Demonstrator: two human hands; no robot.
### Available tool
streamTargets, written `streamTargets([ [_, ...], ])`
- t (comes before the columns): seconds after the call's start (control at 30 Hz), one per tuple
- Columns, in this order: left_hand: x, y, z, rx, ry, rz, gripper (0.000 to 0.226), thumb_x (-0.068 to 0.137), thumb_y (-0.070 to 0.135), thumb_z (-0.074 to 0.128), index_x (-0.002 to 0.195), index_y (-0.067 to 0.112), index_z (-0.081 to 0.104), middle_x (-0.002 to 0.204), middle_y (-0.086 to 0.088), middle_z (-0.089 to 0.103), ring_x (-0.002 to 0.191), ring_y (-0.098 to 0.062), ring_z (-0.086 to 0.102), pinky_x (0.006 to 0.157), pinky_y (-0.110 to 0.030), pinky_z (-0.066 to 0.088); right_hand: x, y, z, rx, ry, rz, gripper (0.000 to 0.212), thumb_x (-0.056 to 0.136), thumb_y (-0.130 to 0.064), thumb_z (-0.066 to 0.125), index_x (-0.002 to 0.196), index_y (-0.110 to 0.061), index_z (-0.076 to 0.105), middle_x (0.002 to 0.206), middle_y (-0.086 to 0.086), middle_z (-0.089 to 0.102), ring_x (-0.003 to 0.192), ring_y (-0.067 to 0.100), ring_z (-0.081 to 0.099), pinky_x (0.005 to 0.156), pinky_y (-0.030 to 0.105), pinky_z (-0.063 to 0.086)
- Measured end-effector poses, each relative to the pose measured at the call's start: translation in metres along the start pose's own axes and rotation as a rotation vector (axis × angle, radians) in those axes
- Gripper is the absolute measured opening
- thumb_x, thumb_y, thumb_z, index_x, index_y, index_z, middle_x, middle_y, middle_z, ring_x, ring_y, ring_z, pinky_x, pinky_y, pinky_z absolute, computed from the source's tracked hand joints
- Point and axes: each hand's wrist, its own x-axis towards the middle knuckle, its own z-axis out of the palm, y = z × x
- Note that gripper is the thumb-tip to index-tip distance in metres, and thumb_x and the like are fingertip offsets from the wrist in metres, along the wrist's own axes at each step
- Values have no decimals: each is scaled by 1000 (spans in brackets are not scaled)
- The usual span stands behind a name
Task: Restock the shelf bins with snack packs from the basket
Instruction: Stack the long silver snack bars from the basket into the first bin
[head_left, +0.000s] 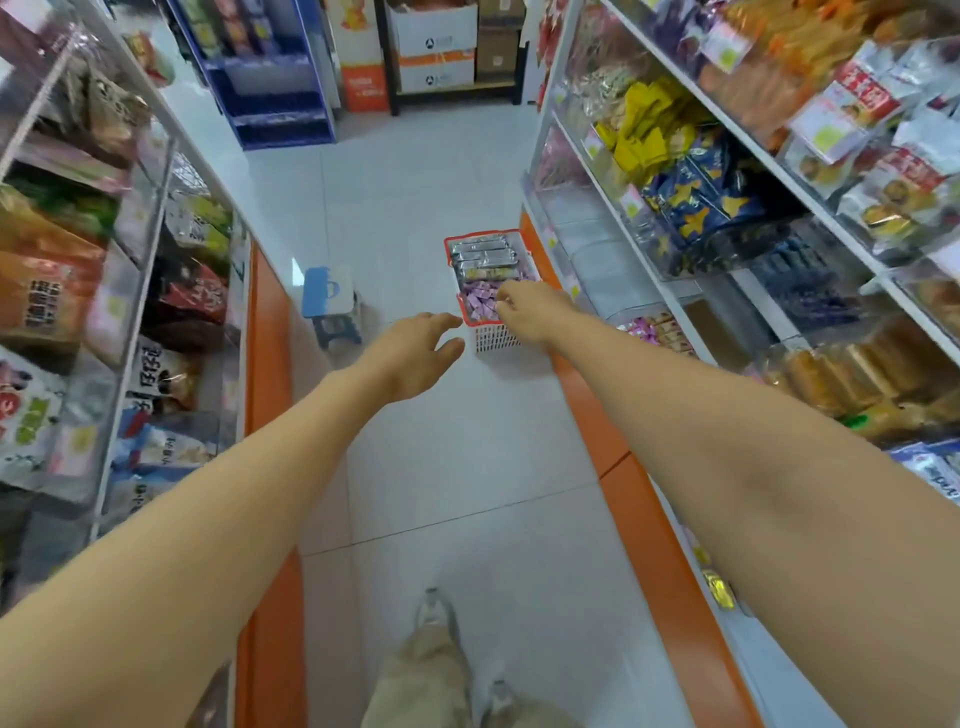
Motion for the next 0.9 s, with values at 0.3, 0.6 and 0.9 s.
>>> streamTargets([
  [0.3, 100, -53, -49, 12, -28, 3, 47, 106, 32, 37, 150, 17, 37, 154, -9, 40, 139, -27, 38, 111, -36, 30, 124, -3, -10, 7, 9, 53, 34, 100, -25, 36, 122, -8, 56, 128, 18, 57, 114, 36, 54, 87, 38, 43],
  [0.6, 202, -83, -82, -16, -37, -12, 47, 106, 32, 38, 150, 16, 38, 153, -9, 41, 137, -27, 40, 110, -37, 32, 235, 11, -29, 9, -5, 40, 36, 100, -23, 36, 129, -11, 54, 133, 16, 56, 117, 35, 54, 87, 37, 43],
  [0.9, 321, -111, -125, -59, 7, -106, 46, 106, 33, 38, 149, 19, 39, 153, -7, 41, 137, -26, 40, 111, -37, 33, 371, 21, -62, -10, -30, -23, 36, 102, -25, 36, 131, -11, 52, 132, 12, 58, 119, 33, 53, 93, 39, 42],
])
